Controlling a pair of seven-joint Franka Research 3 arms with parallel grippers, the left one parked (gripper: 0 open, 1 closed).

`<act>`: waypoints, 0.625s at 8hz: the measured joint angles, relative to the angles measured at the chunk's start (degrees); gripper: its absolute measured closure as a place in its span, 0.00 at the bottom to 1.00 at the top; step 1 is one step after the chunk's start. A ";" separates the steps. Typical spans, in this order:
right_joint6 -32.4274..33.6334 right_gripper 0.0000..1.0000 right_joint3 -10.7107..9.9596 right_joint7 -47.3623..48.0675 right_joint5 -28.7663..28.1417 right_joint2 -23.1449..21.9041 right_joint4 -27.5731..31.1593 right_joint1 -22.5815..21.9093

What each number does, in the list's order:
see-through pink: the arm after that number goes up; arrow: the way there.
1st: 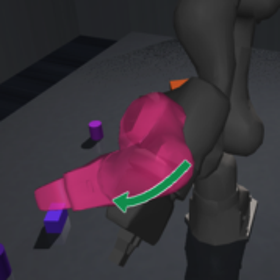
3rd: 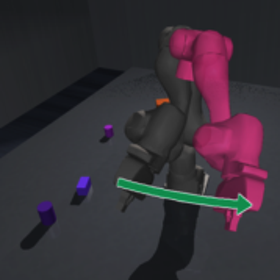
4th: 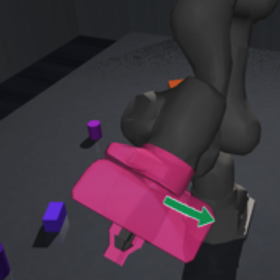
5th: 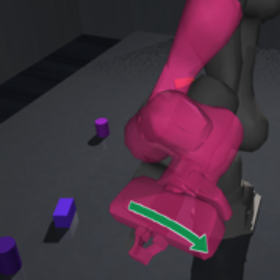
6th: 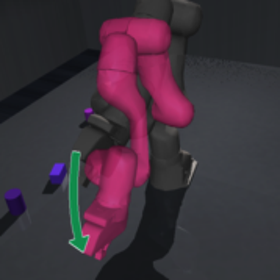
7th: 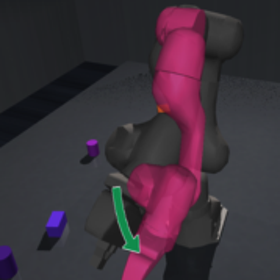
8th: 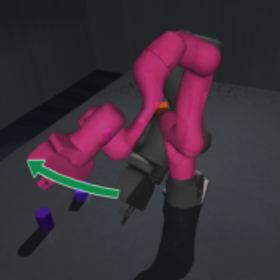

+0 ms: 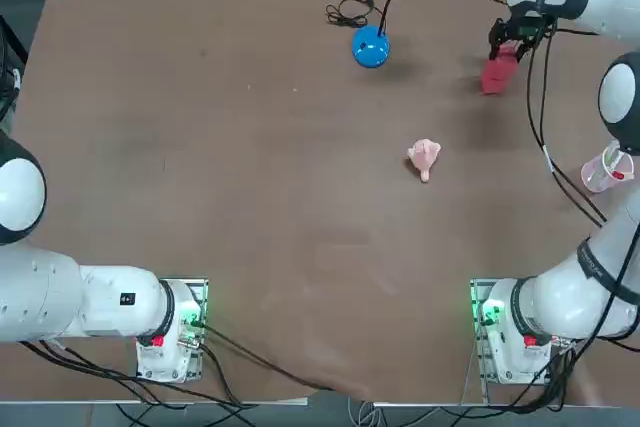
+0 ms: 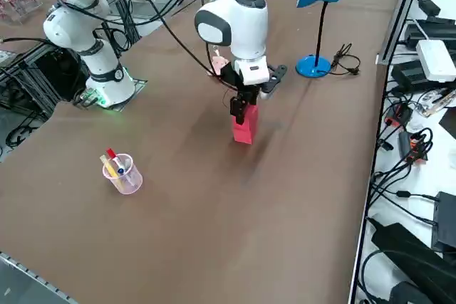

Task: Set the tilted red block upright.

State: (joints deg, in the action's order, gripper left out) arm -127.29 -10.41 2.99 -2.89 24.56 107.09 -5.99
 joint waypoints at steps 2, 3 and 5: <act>0.04 0.00 0.00 -0.19 0.00 -0.18 -0.04 -0.07; 0.30 0.00 0.00 -0.36 0.00 -0.40 -0.10 -0.10; 1.01 0.00 0.00 -0.98 0.04 -0.92 -0.31 -0.10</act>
State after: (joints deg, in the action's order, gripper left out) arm -126.28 -10.41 2.01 -2.85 23.64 106.78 -6.09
